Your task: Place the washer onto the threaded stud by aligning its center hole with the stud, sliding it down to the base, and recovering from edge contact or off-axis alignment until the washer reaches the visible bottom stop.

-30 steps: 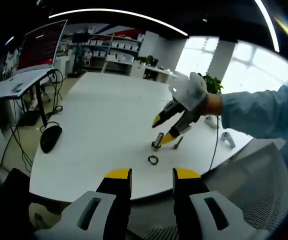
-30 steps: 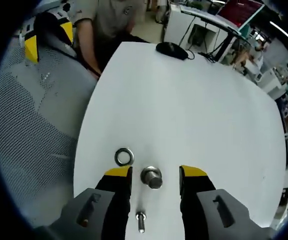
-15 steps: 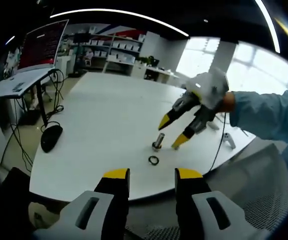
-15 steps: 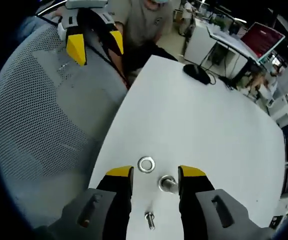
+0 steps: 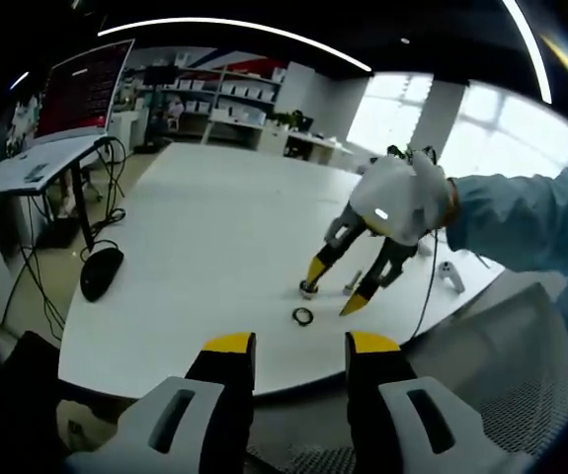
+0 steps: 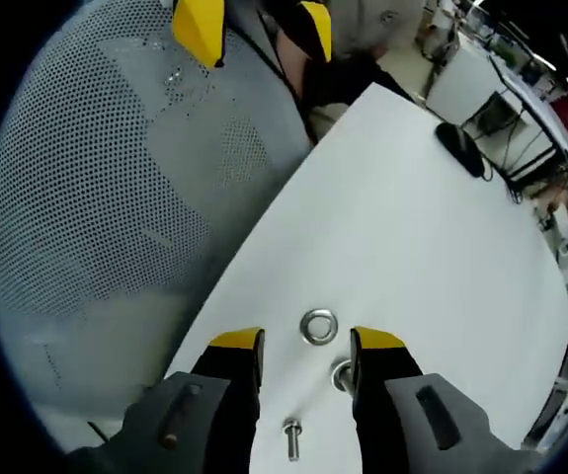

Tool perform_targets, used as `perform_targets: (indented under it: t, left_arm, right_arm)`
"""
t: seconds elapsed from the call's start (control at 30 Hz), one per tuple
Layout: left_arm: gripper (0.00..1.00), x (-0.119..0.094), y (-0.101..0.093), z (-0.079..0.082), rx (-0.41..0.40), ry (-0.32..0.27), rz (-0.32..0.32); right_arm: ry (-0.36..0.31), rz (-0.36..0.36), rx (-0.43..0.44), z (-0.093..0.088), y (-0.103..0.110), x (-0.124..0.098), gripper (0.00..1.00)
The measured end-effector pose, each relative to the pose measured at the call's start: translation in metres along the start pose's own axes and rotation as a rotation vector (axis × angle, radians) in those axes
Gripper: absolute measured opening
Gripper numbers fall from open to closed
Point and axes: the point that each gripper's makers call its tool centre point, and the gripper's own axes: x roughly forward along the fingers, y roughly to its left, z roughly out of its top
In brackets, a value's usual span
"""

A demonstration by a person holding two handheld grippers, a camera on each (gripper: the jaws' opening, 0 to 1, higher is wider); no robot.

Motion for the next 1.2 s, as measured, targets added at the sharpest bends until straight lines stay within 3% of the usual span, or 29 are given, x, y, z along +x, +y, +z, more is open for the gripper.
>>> perform_targets:
  t: [0.47,1.0,1.2]
  left_arm:
    - [0.35,0.000,0.000,0.001,-0.003,-0.003,-0.001]
    - [0.36,0.000,0.000,0.001,-0.007,-0.009,-0.003]
    - [0.36,0.000,0.000,0.001,-0.008,-0.011,-0.004]
  right_arm:
    - [0.081,0.052,-0.058,-0.009,-0.001,0.032,0.37]
    - [0.084,0.078,-0.056,-0.004,0.000,0.047,0.37]
    - [0.096,0.071,-0.057,-0.010,-0.006,0.051,0.37]
